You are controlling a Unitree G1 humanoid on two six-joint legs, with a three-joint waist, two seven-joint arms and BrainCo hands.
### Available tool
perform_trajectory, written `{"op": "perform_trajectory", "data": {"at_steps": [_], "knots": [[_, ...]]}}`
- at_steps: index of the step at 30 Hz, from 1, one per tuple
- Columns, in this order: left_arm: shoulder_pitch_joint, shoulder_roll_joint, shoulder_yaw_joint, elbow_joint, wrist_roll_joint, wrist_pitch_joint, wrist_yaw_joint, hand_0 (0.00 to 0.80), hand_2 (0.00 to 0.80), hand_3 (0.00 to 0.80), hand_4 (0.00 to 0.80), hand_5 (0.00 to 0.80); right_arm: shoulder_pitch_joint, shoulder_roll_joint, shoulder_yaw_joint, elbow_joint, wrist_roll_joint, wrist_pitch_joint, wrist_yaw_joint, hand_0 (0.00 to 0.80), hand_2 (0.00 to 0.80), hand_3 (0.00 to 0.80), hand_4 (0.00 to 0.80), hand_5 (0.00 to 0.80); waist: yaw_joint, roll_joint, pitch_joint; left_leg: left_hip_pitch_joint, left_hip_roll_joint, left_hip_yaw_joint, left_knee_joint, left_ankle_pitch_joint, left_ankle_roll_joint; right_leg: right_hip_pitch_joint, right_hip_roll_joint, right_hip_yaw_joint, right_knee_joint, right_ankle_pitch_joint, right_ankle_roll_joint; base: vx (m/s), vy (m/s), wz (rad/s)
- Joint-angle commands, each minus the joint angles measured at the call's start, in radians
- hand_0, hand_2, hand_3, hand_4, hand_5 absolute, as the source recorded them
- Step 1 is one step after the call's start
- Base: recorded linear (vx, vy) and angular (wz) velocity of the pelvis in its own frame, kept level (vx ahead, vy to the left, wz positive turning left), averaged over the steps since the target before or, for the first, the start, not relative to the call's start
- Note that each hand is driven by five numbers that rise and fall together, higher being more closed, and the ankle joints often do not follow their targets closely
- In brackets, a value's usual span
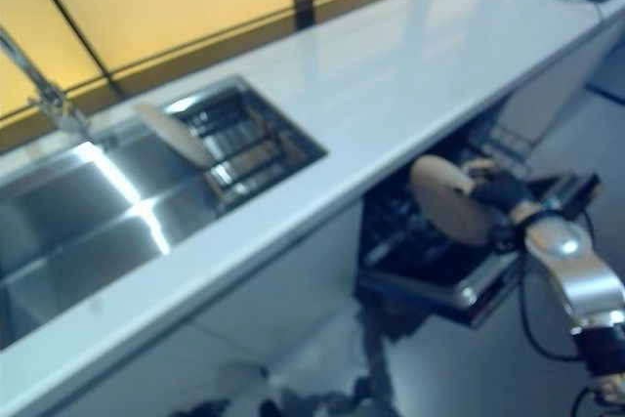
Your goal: Take plates into dishwasher
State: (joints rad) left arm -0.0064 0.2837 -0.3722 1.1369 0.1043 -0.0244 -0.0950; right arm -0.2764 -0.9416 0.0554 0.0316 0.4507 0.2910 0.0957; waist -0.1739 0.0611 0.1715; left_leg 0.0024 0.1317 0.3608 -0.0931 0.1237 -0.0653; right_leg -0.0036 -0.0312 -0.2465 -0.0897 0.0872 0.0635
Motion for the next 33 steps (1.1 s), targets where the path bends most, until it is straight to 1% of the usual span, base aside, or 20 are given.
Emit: {"op": "perform_trajectory", "data": {"at_steps": [1, 12, 15, 22, 28, 33], "knots": [[-0.052, 0.086, -0.017, -0.038, 0.014, 0.011, -0.006, 0.0, 0.0, 0.0, 0.0, 0.0, -0.19, 0.08, -0.005, 0.05, -0.03, -0.033, -0.031, 0.8, 0.8, 0.8, 0.8, 0.8, 0.036, -0.083, 0.07, 0.043, -0.076, 0.038, 0.006, -0.19, 0.055, -0.011, 0.011, 0.021, 0.02, -0.117, -0.008, -0.002, -0.017, 0.11], [-0.083, 0.082, -0.036, -0.07, 0.004, 0.026, -0.01, 0.0, 0.0, 0.0, 0.0, 0.0, -0.239, 0.14, 0.03, 0.107, -0.055, -0.012, -0.087, 0.8, 0.8, 0.8, 0.8, 0.8, 0.046, -0.067, 0.112, 0.014, -0.076, 0.015, 0.006, -0.175, 0.048, -0.035, 0.006, 0.004, 0.037, -0.127, -0.018, -0.001, -0.008, 0.07], [-0.092, 0.079, -0.046, -0.074, -0.001, 0.029, -0.009, 0.0, 0.0, 0.0, 0.0, 0.0, -0.258, 0.154, 0.048, 0.128, -0.069, 0.004, -0.102, 0.8, 0.8, 0.8, 0.8, 0.8, 0.051, -0.063, 0.122, 0.01, -0.075, 0.012, 0.006, -0.172, 0.047, -0.039, 0.003, -0.002, 0.044, -0.13, -0.02, 0.003, -0.002, 0.07], [-0.105, 0.08, -0.059, -0.089, -0.007, 0.031, -0.01, 0.0, 0.0, 0.0, 0.0, 0.0, -0.296, 0.182, 0.074, 0.166, -0.087, 0.0, -0.146, 0.8, 0.8, 0.8, 0.8, 0.8, 0.062, -0.051, 0.141, -0.002, -0.077, 0.002, 0.006, -0.168, 0.045, -0.051, -0.001, -0.009, 0.053, -0.135, -0.024, 0.0, 0.0, 0.0], [-0.117, 0.071, -0.066, -0.098, -0.01, 0.034, -0.004, 0.0, 0.0, 0.0, 0.0, 0.0, -0.316, 0.215, 0.091, 0.171, -0.16, -0.005, -0.203, 0.8, 0.8, 0.8, 0.8, 0.8, 0.068, -0.043, 0.156, -0.013, -0.08, -0.007, 0.006, -0.165, 0.045, -0.061, -0.004, -0.01, 0.06, -0.139, -0.026, 0.0, 0.0, 0.0], [-0.125, 0.071, -0.069, -0.108, -0.017, 0.038, -0.008, 0.0, 0.0, 0.0, 0.0, 0.0, -0.319, 0.244, 0.107, 0.174, -0.184, -0.001, -0.23, 0.8, 0.8, 0.8, 0.8, 0.8, 0.071, -0.033, 0.165, -0.02, -0.082, -0.012, 0.006, -0.163, 0.045, -0.069, -0.007, -0.013, 0.067, -0.143, -0.027, 0.002, 0.002, 0.01]]}}
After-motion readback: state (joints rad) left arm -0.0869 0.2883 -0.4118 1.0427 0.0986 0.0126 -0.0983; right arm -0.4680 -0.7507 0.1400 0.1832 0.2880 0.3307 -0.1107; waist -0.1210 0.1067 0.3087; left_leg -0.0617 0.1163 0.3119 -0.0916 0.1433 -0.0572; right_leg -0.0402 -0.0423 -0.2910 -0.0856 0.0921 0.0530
